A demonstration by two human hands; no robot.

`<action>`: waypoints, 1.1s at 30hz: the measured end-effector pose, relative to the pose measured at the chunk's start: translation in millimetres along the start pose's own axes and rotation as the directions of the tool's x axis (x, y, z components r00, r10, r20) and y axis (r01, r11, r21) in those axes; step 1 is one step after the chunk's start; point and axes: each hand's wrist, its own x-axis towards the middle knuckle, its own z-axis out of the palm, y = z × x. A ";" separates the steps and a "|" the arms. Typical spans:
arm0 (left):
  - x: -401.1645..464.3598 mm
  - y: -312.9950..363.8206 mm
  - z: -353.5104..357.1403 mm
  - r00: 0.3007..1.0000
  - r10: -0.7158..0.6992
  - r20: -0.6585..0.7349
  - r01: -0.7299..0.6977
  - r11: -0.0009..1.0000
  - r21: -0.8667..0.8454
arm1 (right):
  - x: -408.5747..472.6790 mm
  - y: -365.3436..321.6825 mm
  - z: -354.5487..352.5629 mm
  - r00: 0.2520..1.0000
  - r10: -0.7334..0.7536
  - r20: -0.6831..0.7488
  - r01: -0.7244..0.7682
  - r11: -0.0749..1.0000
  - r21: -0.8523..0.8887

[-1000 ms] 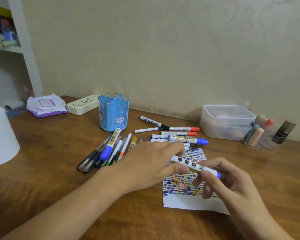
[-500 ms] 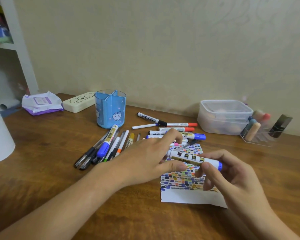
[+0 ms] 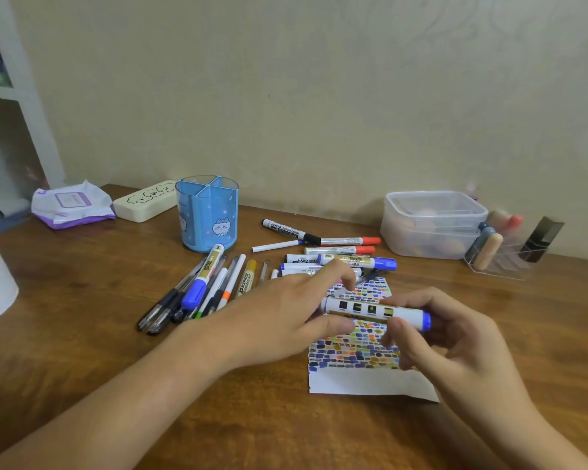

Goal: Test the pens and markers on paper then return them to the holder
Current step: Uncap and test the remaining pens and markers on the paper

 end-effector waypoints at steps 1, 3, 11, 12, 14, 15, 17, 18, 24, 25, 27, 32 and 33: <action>0.1 0.1 -0.1 1.000 -0.012 0.003 0.012 0.999 -0.037 | 0.3 0.4 -0.1 1.000 -0.004 -0.011 0.004 1.000 -0.008; 0.9 -1.8 -0.4 0.999 -0.041 0.010 0.042 0.994 -0.104 | 0.7 0.2 -0.7 0.999 -0.015 -0.030 0.014 1.000 -0.025; 0.6 -7.3 -7.3 0.997 -0.029 0.071 0.043 0.978 -0.206 | 1.6 -2.4 -5.0 0.999 0.021 -0.028 -0.020 0.999 0.045; 0.4 -6.7 -7.5 0.997 -0.023 0.072 0.037 0.979 -0.199 | 2.1 -1.7 -5.1 1.000 0.027 -0.009 -0.027 0.999 0.038; -0.1 -4.2 -7.3 0.997 -0.019 0.080 0.033 0.982 -0.187 | 3.2 -1.0 -4.5 0.998 0.048 0.032 -0.049 0.998 0.046; -0.4 -2.3 -7.0 0.995 -0.022 0.092 0.038 0.983 -0.181 | 3.6 -0.4 -4.1 0.997 0.062 0.054 -0.066 0.996 0.066; -0.1 0.3 -4.0 0.994 -0.011 0.106 0.024 0.992 -0.122 | 3.9 0.7 -3.3 0.992 0.071 0.109 -0.079 0.994 0.072; 0.6 0.0 -1.2 0.996 0.005 0.085 0.001 0.998 -0.066 | 3.7 1.1 -3.0 0.989 0.067 0.133 -0.075 0.996 0.052; 4.7 -4.9 16.1 0.993 0.060 -0.099 -0.054 0.997 0.058 | 1.4 1.7 -3.0 0.982 0.075 0.171 -0.063 0.995 -0.074; 4.6 -4.3 17.3 0.992 0.068 -0.104 -0.062 0.996 0.061 | 1.6 1.5 -3.5 0.981 0.084 0.174 -0.071 0.994 -0.081; 4.1 -2.7 18.1 0.991 0.082 -0.107 -0.076 0.995 0.060 | 2.2 1.1 -4.7 0.980 0.097 0.176 -0.081 0.992 -0.099; 3.3 1.9 19.6 0.986 0.124 -0.110 -0.114 0.990 0.087 | 2.2 2.3 -4.5 0.984 0.093 0.152 -0.077 0.991 -0.106; 3.6 2.0 19.7 0.986 0.123 -0.108 -0.114 0.989 0.092 | 2.0 2.5 -4.1 0.985 0.092 0.147 -0.079 0.992 -0.097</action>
